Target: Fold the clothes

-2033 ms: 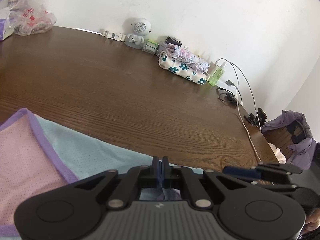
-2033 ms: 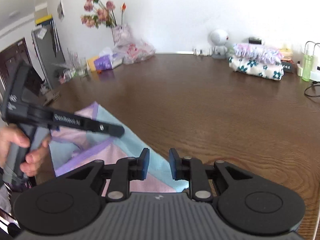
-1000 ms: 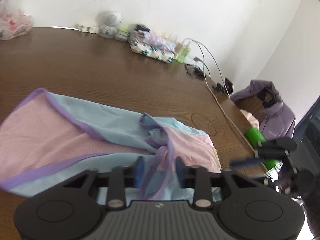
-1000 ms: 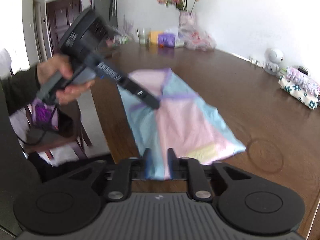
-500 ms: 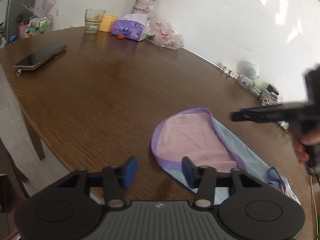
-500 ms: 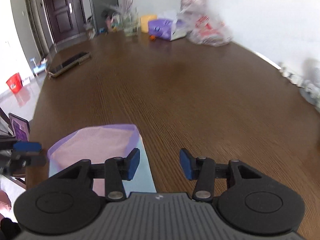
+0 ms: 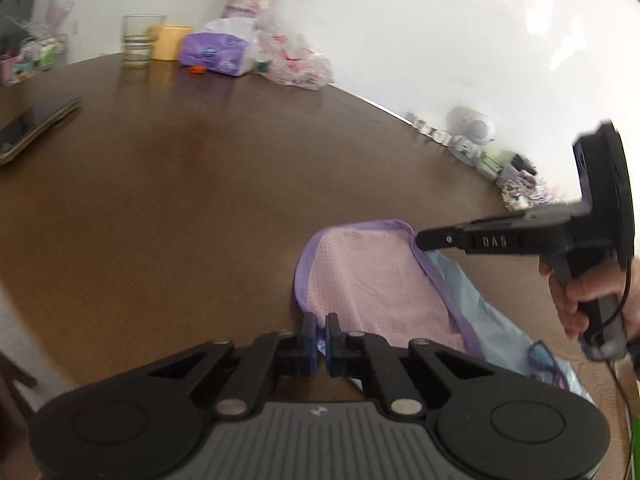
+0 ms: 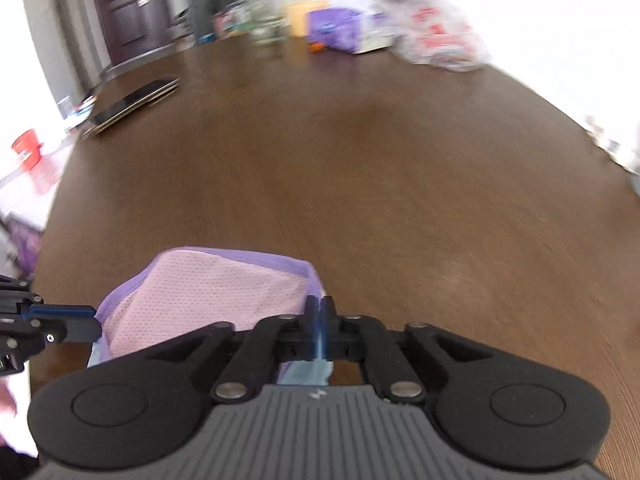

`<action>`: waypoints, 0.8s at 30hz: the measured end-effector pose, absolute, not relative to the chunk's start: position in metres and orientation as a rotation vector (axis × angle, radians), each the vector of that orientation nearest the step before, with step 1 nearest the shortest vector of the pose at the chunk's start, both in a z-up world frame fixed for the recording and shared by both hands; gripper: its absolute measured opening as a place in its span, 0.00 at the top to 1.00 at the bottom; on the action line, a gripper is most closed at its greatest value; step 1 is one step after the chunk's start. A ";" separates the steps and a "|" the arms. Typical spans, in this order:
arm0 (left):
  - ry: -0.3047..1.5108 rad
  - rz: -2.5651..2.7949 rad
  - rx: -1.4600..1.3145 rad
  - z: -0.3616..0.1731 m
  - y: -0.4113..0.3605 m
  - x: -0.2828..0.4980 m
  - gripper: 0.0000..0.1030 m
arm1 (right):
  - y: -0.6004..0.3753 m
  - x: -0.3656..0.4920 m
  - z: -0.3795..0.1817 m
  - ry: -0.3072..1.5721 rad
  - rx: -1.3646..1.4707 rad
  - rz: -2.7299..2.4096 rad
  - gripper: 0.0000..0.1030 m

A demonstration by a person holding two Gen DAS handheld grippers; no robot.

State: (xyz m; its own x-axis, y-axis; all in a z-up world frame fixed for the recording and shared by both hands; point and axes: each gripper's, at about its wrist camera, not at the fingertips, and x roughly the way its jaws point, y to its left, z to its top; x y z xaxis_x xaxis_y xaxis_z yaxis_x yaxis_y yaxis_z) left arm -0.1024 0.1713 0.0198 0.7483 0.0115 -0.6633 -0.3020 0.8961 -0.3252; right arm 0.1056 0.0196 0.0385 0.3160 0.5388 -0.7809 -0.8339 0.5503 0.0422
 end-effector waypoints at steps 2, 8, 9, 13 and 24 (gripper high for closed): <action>0.702 0.118 -0.367 0.032 0.175 -0.073 0.98 | -0.002 0.119 0.041 0.841 -0.326 0.836 1.00; 0.751 -0.102 -0.271 0.054 0.145 0.059 0.98 | -0.094 0.162 0.054 0.831 -0.014 0.554 1.00; 0.762 -0.119 -0.268 0.054 0.136 0.082 0.98 | -0.108 0.166 0.055 0.827 0.011 0.508 1.00; 0.736 -0.128 -0.193 0.052 0.096 0.146 0.97 | -0.166 0.181 0.058 0.807 0.112 0.326 1.00; 0.755 -0.452 -0.209 0.068 0.090 0.049 0.54 | -0.231 0.099 0.080 0.751 0.140 0.441 0.70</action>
State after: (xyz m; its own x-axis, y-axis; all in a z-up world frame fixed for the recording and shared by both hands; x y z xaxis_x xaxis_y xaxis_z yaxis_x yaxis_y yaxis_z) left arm 0.0490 0.0898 0.0675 0.6384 -0.4667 -0.6121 0.3194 0.8842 -0.3410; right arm 0.0989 -0.2309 0.0800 0.6446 0.4354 -0.6285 -0.3371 0.8997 0.2775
